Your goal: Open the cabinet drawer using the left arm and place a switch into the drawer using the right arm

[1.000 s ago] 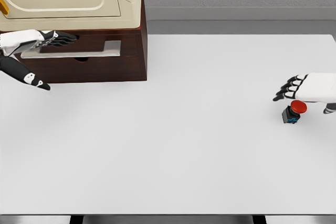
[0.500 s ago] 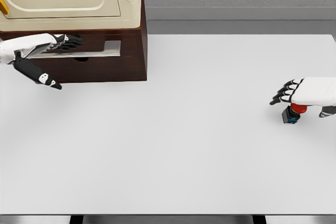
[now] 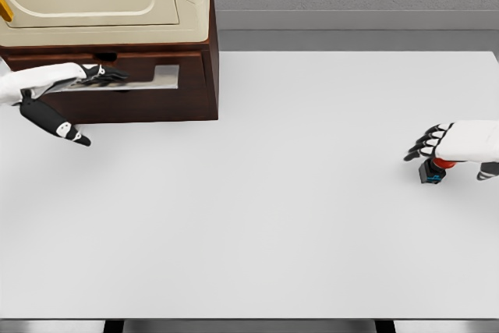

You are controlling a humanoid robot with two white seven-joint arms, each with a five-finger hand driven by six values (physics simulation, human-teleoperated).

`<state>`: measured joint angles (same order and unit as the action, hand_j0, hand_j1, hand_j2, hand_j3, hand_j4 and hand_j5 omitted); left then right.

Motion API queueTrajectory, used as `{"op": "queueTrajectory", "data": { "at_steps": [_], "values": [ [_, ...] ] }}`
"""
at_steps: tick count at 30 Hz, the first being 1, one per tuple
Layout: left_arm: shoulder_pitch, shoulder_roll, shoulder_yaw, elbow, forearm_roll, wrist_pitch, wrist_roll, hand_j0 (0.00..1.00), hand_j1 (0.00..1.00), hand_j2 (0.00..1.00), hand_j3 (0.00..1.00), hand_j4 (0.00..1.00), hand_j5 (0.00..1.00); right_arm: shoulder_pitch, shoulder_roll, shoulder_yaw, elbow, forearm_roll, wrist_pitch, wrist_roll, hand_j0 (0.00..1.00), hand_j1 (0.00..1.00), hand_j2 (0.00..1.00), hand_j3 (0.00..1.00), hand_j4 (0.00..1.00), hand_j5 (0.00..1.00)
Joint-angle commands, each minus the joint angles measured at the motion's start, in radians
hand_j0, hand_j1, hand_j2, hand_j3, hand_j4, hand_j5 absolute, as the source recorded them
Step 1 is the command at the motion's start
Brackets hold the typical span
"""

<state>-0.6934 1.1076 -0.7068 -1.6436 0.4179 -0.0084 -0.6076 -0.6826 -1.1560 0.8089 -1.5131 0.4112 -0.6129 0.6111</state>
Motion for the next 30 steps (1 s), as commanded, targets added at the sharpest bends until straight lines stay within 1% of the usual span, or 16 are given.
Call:
{"op": "queueTrajectory", "data": {
  "at_steps": [1, 3, 5, 6, 8, 11, 18, 22, 29, 30],
  "values": [
    [0.003, 0.014, -0.002, -0.019, 0.01, -0.013, -0.003, 1.0, 1.0, 1.0, 1.0, 1.0, 1.0, -0.002, 0.01, -0.001, 0.01, -0.003, 0.002, 0.0, 1.0, 1.0, 1.0, 1.0, 1.0, 1.0],
    [0.005, 0.017, -0.002, -0.022, 0.01, -0.022, -0.003, 1.0, 1.0, 1.0, 1.0, 1.0, 1.0, -0.002, 0.015, -0.001, 0.011, -0.005, 0.002, 0.0, 1.0, 1.0, 1.0, 1.0, 1.0, 1.0],
    [0.017, 0.041, -0.002, -0.038, 0.013, -0.038, -0.003, 1.0, 1.0, 1.0, 1.0, 1.0, 1.0, -0.003, 0.036, -0.001, 0.011, -0.005, 0.002, 0.0, 1.0, 1.0, 1.0, 1.0, 1.0, 1.0],
    [0.02, 0.052, -0.002, -0.051, 0.015, -0.039, -0.003, 1.0, 1.0, 1.0, 1.0, 1.0, 1.0, -0.003, 0.036, -0.001, 0.011, -0.005, 0.002, 0.0, 1.0, 1.0, 1.0, 1.0, 1.0, 1.0],
    [0.026, 0.054, -0.002, -0.058, 0.015, -0.039, -0.003, 1.0, 1.0, 1.0, 1.0, 1.0, 1.0, -0.002, 0.036, -0.001, 0.011, -0.005, 0.002, 0.0, 1.0, 1.0, 1.0, 1.0, 1.0, 1.0],
    [0.029, 0.078, -0.01, -0.067, 0.016, -0.051, -0.003, 1.0, 1.0, 1.0, 1.0, 1.0, 1.0, 0.0, 0.036, -0.001, 0.011, -0.005, 0.002, 0.0, 1.0, 1.0, 1.0, 1.0, 1.0, 1.0],
    [0.038, 0.095, -0.025, -0.078, 0.016, -0.084, -0.003, 1.0, 1.0, 1.0, 1.0, 1.0, 1.0, 0.0, 0.036, -0.001, 0.011, -0.005, 0.002, 0.0, 1.0, 1.0, 1.0, 1.0, 1.0, 1.0],
    [0.041, 0.115, -0.037, -0.11, 0.018, -0.091, -0.003, 1.0, 1.0, 1.0, 1.0, 1.0, 1.0, 0.003, 0.036, -0.001, 0.011, -0.005, 0.002, 0.0, 1.0, 1.0, 1.0, 1.0, 1.0, 1.0],
    [0.046, 0.136, -0.039, -0.117, 0.035, -0.104, -0.003, 1.0, 1.0, 1.0, 1.0, 1.0, 1.0, 0.005, 0.035, -0.001, 0.011, -0.005, 0.002, 0.0, 1.0, 1.0, 1.0, 1.0, 1.0, 1.0],
    [0.046, 0.138, -0.039, -0.117, 0.047, -0.11, -0.003, 1.0, 1.0, 1.0, 1.0, 1.0, 1.0, 0.005, 0.035, -0.001, 0.011, -0.005, 0.002, 0.0, 1.0, 1.0, 1.0, 1.0, 1.0, 1.0]
  ]
}}
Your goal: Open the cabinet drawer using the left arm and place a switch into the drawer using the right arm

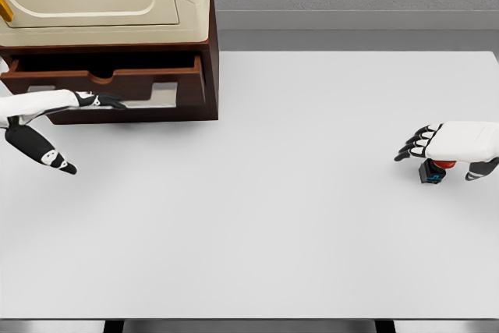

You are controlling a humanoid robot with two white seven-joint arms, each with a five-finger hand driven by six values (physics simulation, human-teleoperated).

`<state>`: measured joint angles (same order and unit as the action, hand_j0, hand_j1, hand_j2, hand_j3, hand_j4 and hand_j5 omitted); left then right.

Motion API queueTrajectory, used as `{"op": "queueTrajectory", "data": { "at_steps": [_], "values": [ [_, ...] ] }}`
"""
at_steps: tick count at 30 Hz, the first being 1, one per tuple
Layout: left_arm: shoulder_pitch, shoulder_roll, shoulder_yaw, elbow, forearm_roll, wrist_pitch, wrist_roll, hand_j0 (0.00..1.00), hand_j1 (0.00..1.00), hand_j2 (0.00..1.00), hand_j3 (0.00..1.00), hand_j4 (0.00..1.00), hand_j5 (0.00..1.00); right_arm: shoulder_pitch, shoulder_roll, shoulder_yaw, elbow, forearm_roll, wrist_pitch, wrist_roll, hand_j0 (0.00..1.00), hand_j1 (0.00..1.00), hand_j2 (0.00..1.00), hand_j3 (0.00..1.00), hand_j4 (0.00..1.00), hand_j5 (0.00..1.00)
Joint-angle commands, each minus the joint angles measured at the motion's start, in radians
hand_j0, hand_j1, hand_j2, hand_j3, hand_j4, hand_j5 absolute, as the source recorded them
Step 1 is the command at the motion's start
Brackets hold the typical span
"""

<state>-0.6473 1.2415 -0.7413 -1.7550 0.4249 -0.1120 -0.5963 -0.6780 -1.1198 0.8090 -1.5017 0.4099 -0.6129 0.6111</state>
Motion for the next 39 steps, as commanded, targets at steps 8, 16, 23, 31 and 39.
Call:
{"op": "queueTrajectory", "data": {
  "at_steps": [8, 16, 23, 31, 39],
  "values": [
    [0.014, 0.047, -0.029, -0.008, 0.064, -0.092, -0.015, 1.0, 1.0, 1.0, 1.0, 1.0, 1.0, 0.0, -0.002, -0.002, 0.0, -0.003, 0.002, 0.0, 1.0, 1.0, 1.0, 1.0, 1.0, 1.0],
    [0.018, 0.079, -0.053, -0.008, 0.083, -0.152, -0.015, 1.0, 1.0, 1.0, 1.0, 1.0, 1.0, -0.002, 0.0, -0.005, 0.024, -0.002, 0.002, 0.0, 1.0, 1.0, 1.0, 1.0, 1.0, 1.0],
    [0.018, 0.092, -0.061, -0.008, 0.092, -0.175, -0.015, 1.0, 1.0, 1.0, 1.0, 1.0, 1.0, -0.002, 0.017, -0.004, 0.043, -0.002, 0.002, 0.0, 1.0, 1.0, 1.0, 1.0, 1.0, 1.0],
    [0.018, 0.118, -0.082, -0.008, 0.1, -0.224, -0.015, 1.0, 1.0, 1.0, 1.0, 1.0, 1.0, -0.003, 0.02, -0.004, 0.041, -0.002, 0.002, 0.0, 1.0, 1.0, 1.0, 1.0, 1.0, 1.0],
    [0.017, 0.156, -0.086, -0.008, 0.159, -0.253, -0.015, 1.0, 1.0, 1.0, 1.0, 1.0, 1.0, -0.002, 0.02, -0.004, 0.041, -0.002, 0.002, 0.0, 0.99, 0.99, 0.99, 0.99, 0.99, 0.99]
  ]
}}
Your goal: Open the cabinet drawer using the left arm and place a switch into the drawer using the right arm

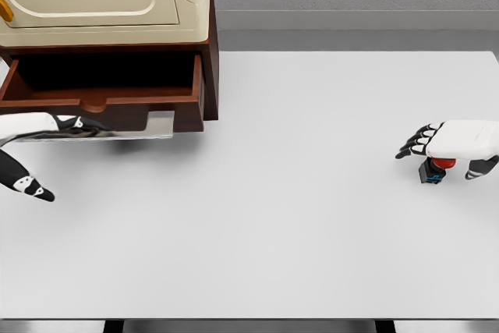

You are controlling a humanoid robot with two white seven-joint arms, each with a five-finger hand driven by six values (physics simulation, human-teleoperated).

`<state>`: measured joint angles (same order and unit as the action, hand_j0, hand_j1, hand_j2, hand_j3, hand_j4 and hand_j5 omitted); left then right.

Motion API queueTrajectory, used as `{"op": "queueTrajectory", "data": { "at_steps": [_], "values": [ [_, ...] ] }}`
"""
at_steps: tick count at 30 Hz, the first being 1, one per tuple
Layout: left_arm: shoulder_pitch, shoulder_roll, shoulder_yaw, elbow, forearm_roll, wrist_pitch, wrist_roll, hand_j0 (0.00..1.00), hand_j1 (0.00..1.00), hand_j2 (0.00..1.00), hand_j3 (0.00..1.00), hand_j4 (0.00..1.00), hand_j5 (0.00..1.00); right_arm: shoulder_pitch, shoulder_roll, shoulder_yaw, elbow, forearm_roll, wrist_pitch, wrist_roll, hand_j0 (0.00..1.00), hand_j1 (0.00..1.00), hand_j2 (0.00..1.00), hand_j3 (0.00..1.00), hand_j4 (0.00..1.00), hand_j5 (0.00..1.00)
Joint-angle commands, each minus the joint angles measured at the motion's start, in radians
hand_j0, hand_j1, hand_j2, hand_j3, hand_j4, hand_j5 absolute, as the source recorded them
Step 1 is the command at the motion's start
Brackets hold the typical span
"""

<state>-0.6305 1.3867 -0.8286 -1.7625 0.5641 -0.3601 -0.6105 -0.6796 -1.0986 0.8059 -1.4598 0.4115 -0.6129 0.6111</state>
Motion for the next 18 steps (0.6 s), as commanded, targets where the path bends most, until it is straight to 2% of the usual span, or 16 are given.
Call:
{"op": "queueTrajectory", "data": {
  "at_steps": [1, 2, 7, 15, 18],
  "values": [
    [0.0, 0.011, 0.003, 0.0, 0.022, -0.005, 0.0, 1.0, 1.0, 1.0, 1.0, 1.0, 1.0, 0.0, -0.001, -0.002, 0.001, -0.003, 0.002, 0.0, 0.89, 0.89, 0.89, 0.89, 0.89, 0.89],
    [0.0, 0.012, 0.006, 0.0, 0.023, -0.005, 0.0, 1.0, 1.0, 1.0, 1.0, 1.0, 1.0, 0.0, -0.001, -0.002, 0.001, -0.003, 0.002, 0.0, 0.86, 0.86, 0.86, 0.86, 0.86, 0.86],
    [-0.005, 0.028, 0.011, 0.0, 0.037, -0.025, 0.0, 1.0, 1.0, 1.0, 1.0, 1.0, 1.0, 0.002, -0.003, -0.001, 0.001, -0.003, 0.002, 0.0, 0.85, 0.85, 0.85, 0.85, 0.85, 0.85],
    [-0.008, 0.086, 0.009, 0.0, 0.04, -0.251, 0.0, 1.0, 1.0, 1.0, 1.0, 1.0, 1.0, 0.002, -0.003, 0.001, 0.007, -0.003, 0.002, 0.0, 0.82, 0.82, 0.82, 0.82, 0.82, 0.82],
    [-0.009, 0.127, 0.009, 0.0, 0.04, -0.251, 0.0, 1.0, 1.0, 1.0, 1.0, 1.0, 1.0, 0.002, -0.001, 0.001, 0.009, -0.003, 0.002, 0.0, 0.78, 0.78, 0.78, 0.78, 0.78, 0.78]
  ]
}}
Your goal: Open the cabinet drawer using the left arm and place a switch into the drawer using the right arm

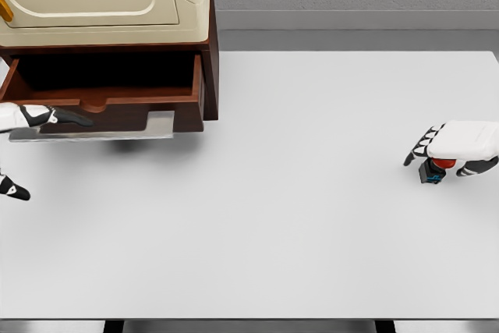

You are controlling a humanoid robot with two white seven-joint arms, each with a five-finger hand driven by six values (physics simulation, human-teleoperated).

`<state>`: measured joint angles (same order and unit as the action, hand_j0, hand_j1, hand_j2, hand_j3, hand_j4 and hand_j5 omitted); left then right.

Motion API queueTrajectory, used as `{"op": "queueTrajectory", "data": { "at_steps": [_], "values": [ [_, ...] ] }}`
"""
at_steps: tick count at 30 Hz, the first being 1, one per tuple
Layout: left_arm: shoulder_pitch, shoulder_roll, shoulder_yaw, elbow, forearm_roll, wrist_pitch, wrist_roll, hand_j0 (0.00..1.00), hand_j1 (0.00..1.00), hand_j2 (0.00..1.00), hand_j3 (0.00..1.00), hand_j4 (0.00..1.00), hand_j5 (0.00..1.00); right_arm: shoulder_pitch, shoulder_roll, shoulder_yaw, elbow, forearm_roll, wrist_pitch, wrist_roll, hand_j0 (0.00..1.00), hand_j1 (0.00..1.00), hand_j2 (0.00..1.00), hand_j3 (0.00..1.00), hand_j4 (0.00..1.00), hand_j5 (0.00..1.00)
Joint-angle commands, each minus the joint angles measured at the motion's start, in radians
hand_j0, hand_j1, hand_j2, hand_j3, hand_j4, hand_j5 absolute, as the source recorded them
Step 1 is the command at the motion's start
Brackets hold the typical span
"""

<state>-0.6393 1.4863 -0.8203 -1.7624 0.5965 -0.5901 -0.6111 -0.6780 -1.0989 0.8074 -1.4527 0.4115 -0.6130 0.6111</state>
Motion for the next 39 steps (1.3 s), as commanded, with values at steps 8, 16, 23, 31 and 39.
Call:
{"op": "queueTrajectory", "data": {
  "at_steps": [8, 16, 23, 31, 39],
  "values": [
    [0.0, 0.077, -0.019, 0.0, -0.007, -0.021, 0.0, 1.0, 1.0, 1.0, 1.0, 1.0, 1.0, 0.002, -0.001, 0.001, 0.002, -0.005, 0.002, 0.0, 0.59, 0.59, 0.59, 0.59, 0.59, 0.59],
    [0.003, 0.075, -0.112, 0.0, -0.158, -0.021, 0.0, 1.0, 1.0, 1.0, 1.0, 1.0, 1.0, 0.002, -0.001, 0.001, 0.002, -0.004, 0.002, 0.0, 0.54, 0.54, 0.54, 0.54, 0.54, 0.54],
    [0.001, 0.077, -0.169, 0.0, -0.172, -0.021, 0.0, 1.0, 1.0, 1.0, 1.0, 1.0, 1.0, -0.008, 0.001, -0.014, 0.023, -0.011, 0.002, 0.0, 0.41, 0.41, 0.41, 0.41, 0.41, 0.41],
    [0.003, 0.072, -0.171, 0.0, -0.219, -0.021, 0.0, 1.0, 1.0, 1.0, 1.0, 1.0, 1.0, -0.026, 0.039, -0.06, 0.023, -0.017, 0.002, 0.0, 0.4, 0.4, 0.4, 0.4, 0.4, 0.4],
    [0.003, 0.071, -0.175, 0.0, -0.239, -0.021, 0.0, 1.0, 1.0, 1.0, 1.0, 1.0, 1.0, -0.084, 0.148, -0.094, 0.072, -0.019, 0.002, 0.0, 0.39, 0.39, 0.39, 0.39, 0.39, 0.39]
  ]
}}
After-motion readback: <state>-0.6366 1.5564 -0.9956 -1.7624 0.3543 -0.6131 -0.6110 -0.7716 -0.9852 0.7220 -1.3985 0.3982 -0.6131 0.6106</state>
